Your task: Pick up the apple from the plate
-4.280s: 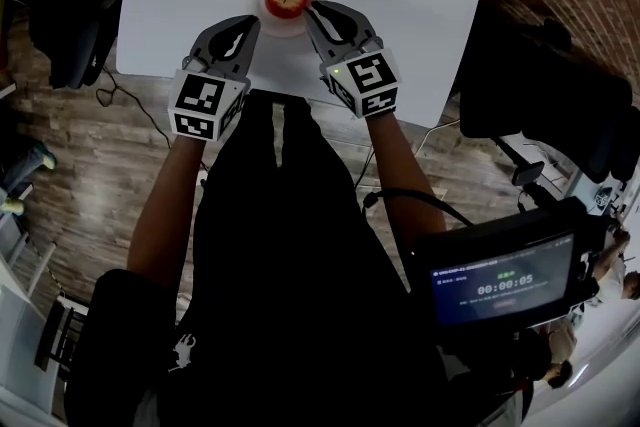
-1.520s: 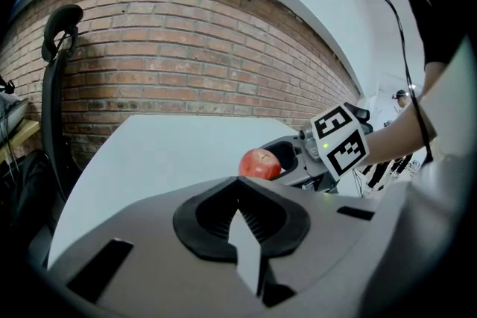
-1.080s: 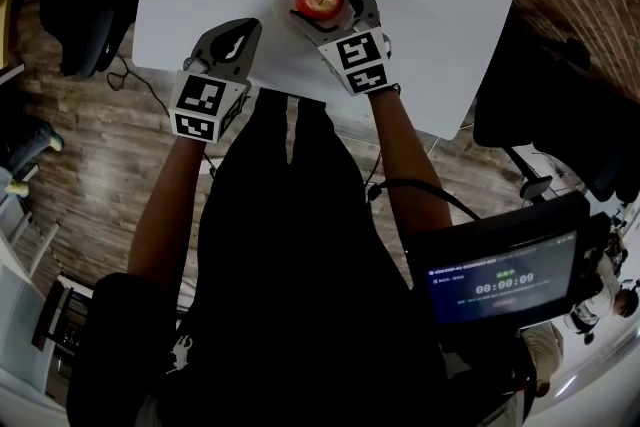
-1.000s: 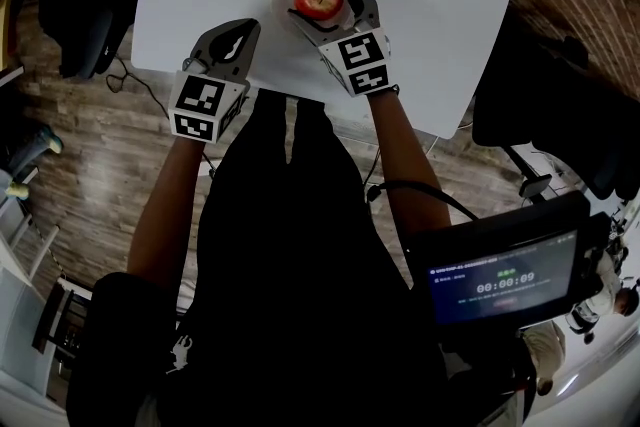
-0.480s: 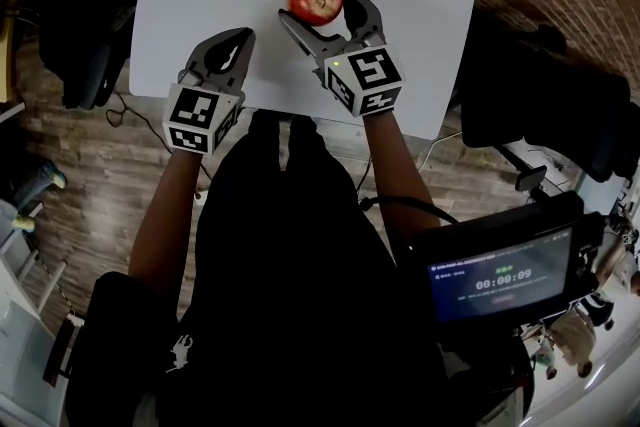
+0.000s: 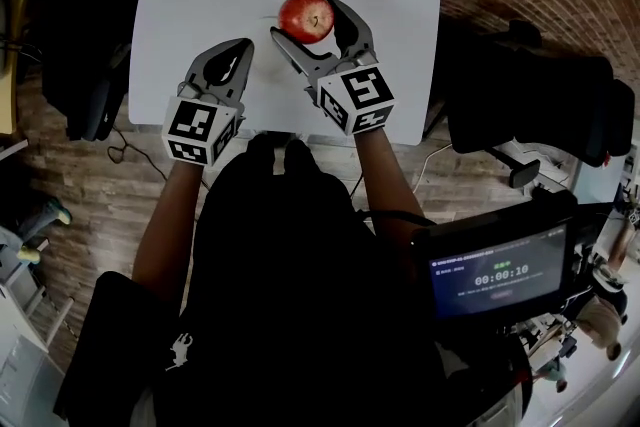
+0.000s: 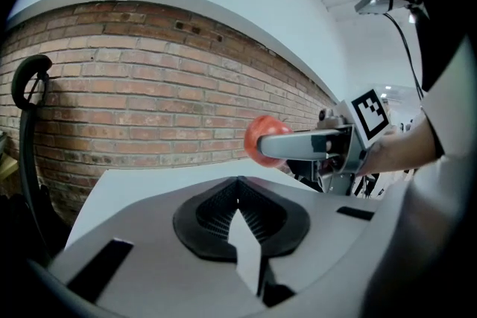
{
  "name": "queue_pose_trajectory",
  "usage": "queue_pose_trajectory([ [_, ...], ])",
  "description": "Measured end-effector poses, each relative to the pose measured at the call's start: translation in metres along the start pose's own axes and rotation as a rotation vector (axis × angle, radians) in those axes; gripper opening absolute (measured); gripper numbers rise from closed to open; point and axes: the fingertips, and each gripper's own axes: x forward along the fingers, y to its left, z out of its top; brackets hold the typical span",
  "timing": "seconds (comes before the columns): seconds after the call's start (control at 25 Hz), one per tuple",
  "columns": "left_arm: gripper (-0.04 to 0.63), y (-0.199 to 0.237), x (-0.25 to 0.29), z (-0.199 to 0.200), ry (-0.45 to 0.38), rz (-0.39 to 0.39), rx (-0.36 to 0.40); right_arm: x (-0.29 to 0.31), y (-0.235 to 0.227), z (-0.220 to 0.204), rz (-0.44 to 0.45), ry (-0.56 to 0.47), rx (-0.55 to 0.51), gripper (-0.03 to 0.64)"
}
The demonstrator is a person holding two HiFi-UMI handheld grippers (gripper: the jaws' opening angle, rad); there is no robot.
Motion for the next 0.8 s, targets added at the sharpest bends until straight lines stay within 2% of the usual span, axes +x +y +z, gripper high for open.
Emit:
queue_pose_trajectory([
  [0.32, 0.006, -0.011, -0.004, 0.046, -0.088, -0.005, 0.024, -0.03, -0.009, 0.033, -0.047, -0.051, -0.037, 0.4],
  [0.8, 0.006, -0.022, -0.006, 0.07, -0.13, -0.01, 0.045, -0.054, -0.011, 0.066, -0.073, -0.111, -0.075, 0.4],
])
